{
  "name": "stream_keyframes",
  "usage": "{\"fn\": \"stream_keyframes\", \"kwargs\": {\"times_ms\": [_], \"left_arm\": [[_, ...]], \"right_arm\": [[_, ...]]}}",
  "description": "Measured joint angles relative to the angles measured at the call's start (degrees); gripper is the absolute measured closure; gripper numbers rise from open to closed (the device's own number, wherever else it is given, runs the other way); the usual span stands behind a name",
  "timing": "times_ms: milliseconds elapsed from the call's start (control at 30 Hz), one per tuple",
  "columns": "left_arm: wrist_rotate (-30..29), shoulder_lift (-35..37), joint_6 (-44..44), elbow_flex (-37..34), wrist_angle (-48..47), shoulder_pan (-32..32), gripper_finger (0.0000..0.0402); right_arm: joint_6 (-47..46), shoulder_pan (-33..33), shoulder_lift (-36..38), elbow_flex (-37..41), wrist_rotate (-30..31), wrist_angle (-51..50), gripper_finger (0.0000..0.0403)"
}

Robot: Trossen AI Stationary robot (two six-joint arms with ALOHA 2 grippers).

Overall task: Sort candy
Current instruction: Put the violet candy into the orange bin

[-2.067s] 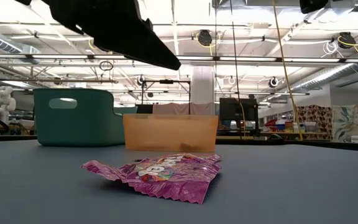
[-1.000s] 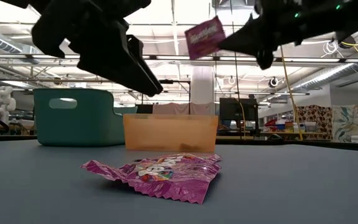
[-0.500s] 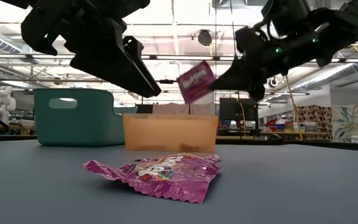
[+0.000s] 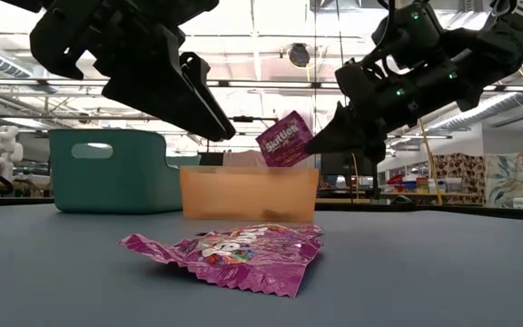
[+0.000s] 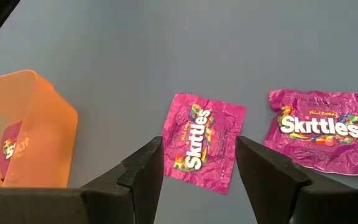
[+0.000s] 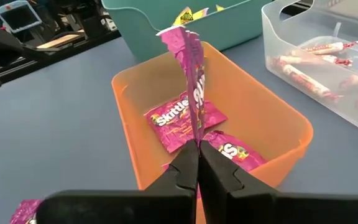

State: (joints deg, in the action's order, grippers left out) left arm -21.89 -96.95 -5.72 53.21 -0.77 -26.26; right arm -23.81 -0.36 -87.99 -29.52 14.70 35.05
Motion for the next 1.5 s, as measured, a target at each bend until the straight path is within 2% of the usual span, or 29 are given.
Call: {"fn": "stream_keyframes", "kwargs": {"times_ms": [267,600,700,867,1000,1133,1300,1400,1500], "left_arm": [[0.0,0.0,0.0,0.0,0.4,0.0,0.0198],[0.9,0.0,-1.4,0.0,0.2,0.0,0.0198],[0.9,0.0,-1.5,0.0,0.2,0.0,0.0198],[0.9,0.0,-1.5,0.0,0.3,0.0,0.0198],[0.9,0.0,-3.2,0.0,0.8,0.0,0.0198],[0.9,-1.1,-5.6,0.0,0.9,-0.1,0.0198],[2.9,-5.3,-5.8,0.0,1.8,-1.2,0.0198],[3.2,-7.9,-5.5,0.0,3.4,-1.7,0.0198],[2.6,-8.9,-6.7,0.0,4.3,-1.6,0.0198]], "right_arm": [[0.0,0.0,-1.3,-1.0,0.0,-0.5,0.0403],[-0.5,-0.4,-6.7,-3.4,-1.4,-0.1,0.0399],[-0.6,-0.4,-6.2,-3.4,-1.2,-0.1,0.0379],[-1.3,-0.4,-4.8,-3.4,-1.4,-0.7,0.0322],[-0.9,1.2,-0.7,-3.4,-1.4,-1.8,0.0285],[2.1,5.0,7.9,-3.4,-1.5,-6.7,0.0273],[3.4,14.0,18.1,-3.5,-1.2,-16.9,0.0277],[3.5,20.7,18.6,-3.5,0.9,-18.8,0.0277],[2.8,26.9,15.4,-3.5,4.8,-18.4,0.0277]]}}
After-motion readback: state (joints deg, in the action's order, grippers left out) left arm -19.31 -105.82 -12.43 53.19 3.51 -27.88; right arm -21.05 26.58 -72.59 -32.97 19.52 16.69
